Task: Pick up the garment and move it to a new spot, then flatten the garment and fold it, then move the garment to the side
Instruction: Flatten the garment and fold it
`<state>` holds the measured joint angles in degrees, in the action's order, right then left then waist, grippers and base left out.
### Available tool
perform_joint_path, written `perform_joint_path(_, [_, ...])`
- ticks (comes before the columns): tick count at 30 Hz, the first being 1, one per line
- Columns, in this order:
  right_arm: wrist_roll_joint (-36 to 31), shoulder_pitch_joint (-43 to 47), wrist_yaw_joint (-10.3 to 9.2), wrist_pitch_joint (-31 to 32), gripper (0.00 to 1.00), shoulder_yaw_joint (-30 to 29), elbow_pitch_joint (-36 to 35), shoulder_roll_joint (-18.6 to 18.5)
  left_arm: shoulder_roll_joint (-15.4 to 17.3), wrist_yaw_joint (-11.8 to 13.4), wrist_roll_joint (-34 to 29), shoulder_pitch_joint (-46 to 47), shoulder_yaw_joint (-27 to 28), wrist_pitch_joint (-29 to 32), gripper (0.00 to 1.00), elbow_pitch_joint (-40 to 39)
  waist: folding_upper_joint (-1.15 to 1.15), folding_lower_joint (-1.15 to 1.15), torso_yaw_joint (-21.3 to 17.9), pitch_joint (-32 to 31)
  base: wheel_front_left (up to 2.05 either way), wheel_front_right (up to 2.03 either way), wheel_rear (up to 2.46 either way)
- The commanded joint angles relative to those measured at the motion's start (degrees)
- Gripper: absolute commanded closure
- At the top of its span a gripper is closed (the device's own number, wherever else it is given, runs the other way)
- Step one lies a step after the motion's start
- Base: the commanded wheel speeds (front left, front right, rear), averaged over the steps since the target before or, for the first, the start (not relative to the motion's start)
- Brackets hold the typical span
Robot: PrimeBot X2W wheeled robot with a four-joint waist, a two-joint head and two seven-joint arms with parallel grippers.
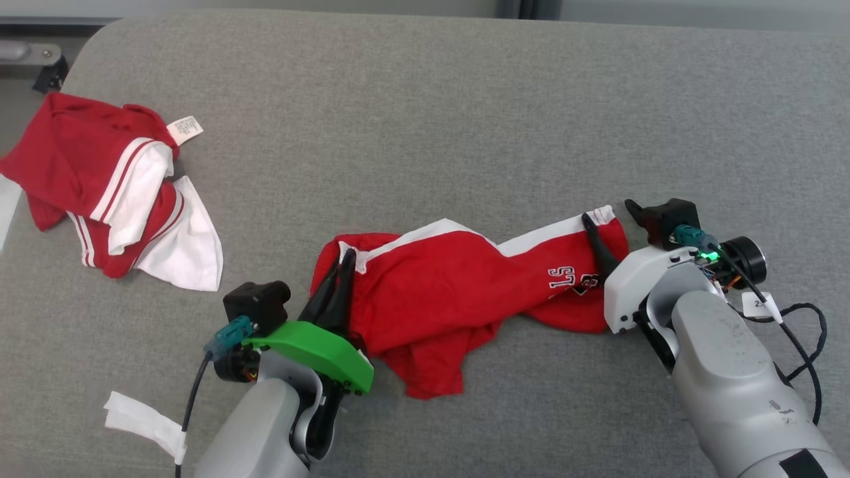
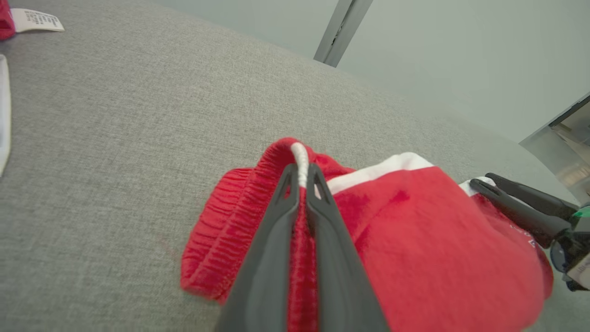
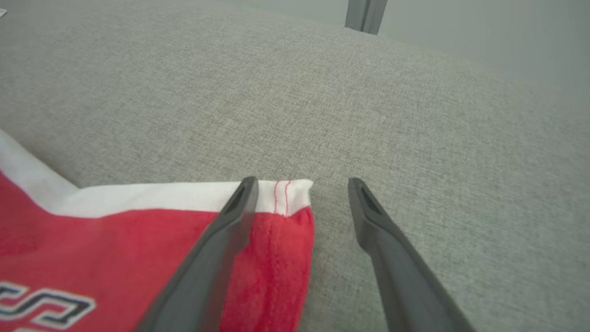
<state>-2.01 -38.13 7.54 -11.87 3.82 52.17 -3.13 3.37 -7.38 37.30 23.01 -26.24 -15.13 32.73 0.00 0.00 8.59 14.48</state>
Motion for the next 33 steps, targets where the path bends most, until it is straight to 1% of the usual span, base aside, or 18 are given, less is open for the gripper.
perform_joint_path(1, [-0.5, -0.7, -0.11, 0.2, 0.15, -0.4, 1.3, -0.2, 0.1, -0.2, 0.6, 1.0, -0.1, 0.0, 1.0, -0.1, 0.0, 0.0, 1.0, 1.0, 0.0, 0.0, 0.0])
perform_joint_path(2, [-0.6, -1.0, -0.11, 0.1, 0.54, -0.6, 2.3, -0.1, 0.1, -0.2, 0.5, 1.0, -0.2, 0.0, 1.0, -0.2, 0.0, 0.0, 1.1, 1.1, 0.0, 0.0, 0.0])
perform_joint_path(4, [-1.0, -1.1, -0.11, -0.4, 0.78, -0.7, 3.9, 0.0, 0.1, -0.2, 0.7, 1.0, -0.3, 0.0, 1.0, -0.2, 0.0, 0.0, 1.2, 1.2, 0.0, 0.0, 0.0])
perform_joint_path(5, [-1.0, -1.1, -0.11, -0.6, 1.0, -0.8, 4.5, 0.0, 0.0, -0.2, 0.7, 0.9, -0.3, 0.0, 1.0, -0.2, 0.0, 0.0, 1.2, 1.2, 0.0, 0.0, 0.0])
perform_joint_path(9, [-0.6, -1.2, -0.11, -2.2, 1.0, -1.4, 5.6, 0.0, 0.2, -0.2, 0.5, 0.3, 0.4, 0.0, 1.0, -0.2, 0.0, 0.0, 1.0, 0.4, 0.0, 0.0, 0.0])
perform_joint_path(13, [0.0, -1.1, -0.11, -3.3, 1.0, -2.5, 2.8, 0.0, 0.9, -0.2, -0.2, 0.0, 1.5, 0.0, 1.0, -1.1, 0.0, 0.0, 0.4, -1.0, 0.0, 0.0, 0.0])
perform_joint_path(15, [1.0, -0.8, -0.11, -3.3, 1.0, -3.4, -1.0, 0.0, 1.1, -0.2, -0.5, 0.5, 1.7, 0.0, 1.0, -2.4, 0.0, 0.0, 0.0, -1.6, 0.0, 0.0, 0.0])
perform_joint_path(19, [3.9, 2.5, -0.11, -3.3, 1.0, -6.7, -12.5, 0.1, 2.4, -0.2, -0.6, 1.7, 1.5, 0.0, 1.0, -6.4, 0.0, 0.0, -1.2, -3.9, 0.0, 0.0, 0.0])
perform_joint_path(22, [6.9, 4.2, -0.11, -3.4, 1.0, -7.1, -20.6, 0.1, 3.4, -0.2, 0.6, 2.7, 1.5, 0.0, 1.0, -8.9, 0.0, 0.0, -2.4, -5.4, 0.0, 0.0, 0.0])
perform_joint_path(26, [10.6, 6.0, -0.11, -3.4, 1.0, -7.6, -30.3, 0.1, 5.9, -0.2, 2.3, 6.6, 1.0, 0.3, 1.0, -12.2, 0.0, 0.0, -4.5, -7.1, 0.0, 0.0, 0.0])
perform_joint_path(30, [13.5, 5.0, -0.11, -3.4, 1.0, -7.8, -37.5, -0.8, 8.4, -0.2, 6.2, 11.9, 1.7, 3.7, 1.0, -15.3, 0.0, 0.0, -6.6, -7.9, 0.0, 0.0, 0.0])
perform_joint_path(33, [14.8, 3.5, -0.11, -3.4, 1.0, -7.0, -40.9, -2.4, 9.1, -0.2, 10.3, 15.9, 3.3, 7.9, 1.0, -16.7, 0.0, 0.0, -8.2, -7.6, 0.0, 0.0, 0.0])
